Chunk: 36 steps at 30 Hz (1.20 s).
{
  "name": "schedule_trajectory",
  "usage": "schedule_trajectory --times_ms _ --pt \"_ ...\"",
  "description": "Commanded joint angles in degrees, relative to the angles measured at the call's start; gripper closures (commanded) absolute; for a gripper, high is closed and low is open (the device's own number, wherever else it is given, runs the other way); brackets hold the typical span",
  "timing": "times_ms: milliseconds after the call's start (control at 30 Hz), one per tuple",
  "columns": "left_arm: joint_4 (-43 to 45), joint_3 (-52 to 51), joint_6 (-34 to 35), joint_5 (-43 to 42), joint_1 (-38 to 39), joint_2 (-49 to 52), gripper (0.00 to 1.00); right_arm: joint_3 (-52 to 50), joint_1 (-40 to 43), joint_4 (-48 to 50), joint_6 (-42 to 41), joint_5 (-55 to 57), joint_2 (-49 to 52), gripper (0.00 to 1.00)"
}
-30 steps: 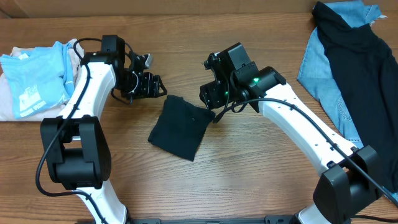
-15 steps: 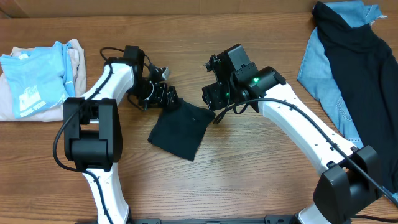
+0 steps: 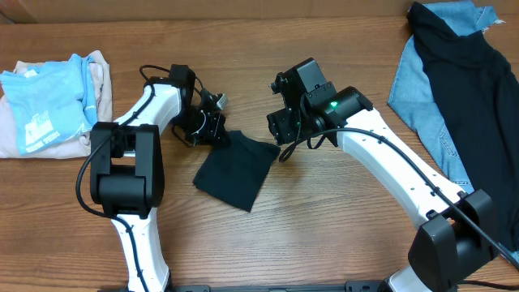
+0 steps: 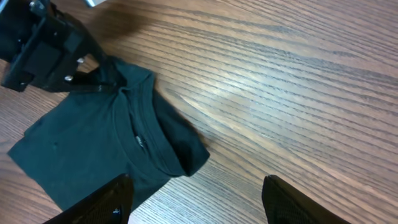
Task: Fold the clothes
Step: 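Carry the black bundle leftward with the left gripper onto the shirt stack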
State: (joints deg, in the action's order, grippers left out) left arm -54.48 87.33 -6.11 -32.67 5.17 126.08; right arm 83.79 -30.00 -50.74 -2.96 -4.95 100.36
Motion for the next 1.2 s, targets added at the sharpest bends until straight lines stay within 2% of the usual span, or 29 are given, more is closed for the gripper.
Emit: schedule_trajectory --times_ms 0,167,467,633,900,1167 --pt "-1.20 1.62 2.84 9.64 -2.43 -3.39 0.96 1.09 0.50 -0.44 0.17 2.64 -0.83 0.31" --pt "-2.32 3.48 6.36 19.65 -7.15 -13.18 0.96 1.09 2.14 -1.27 -0.04 2.97 -1.03 0.31" --pt "1.18 3.80 4.81 32.24 -13.79 -26.99 0.96 1.09 4.72 -3.15 -0.04 2.97 -1.25 0.31" --pt "1.46 6.88 3.61 33.05 -15.96 -28.17 0.96 1.09 4.74 -3.87 -0.02 2.99 -1.25 0.31" --pt "0.61 12.68 2.67 41.03 -16.85 -28.17 0.96 1.09 4.74 -5.16 -0.02 3.02 -1.25 0.31" --pt "1.62 14.84 2.67 40.46 -20.81 -28.17 0.96 1.09 4.74 -6.67 -0.02 4.52 -1.25 0.31"
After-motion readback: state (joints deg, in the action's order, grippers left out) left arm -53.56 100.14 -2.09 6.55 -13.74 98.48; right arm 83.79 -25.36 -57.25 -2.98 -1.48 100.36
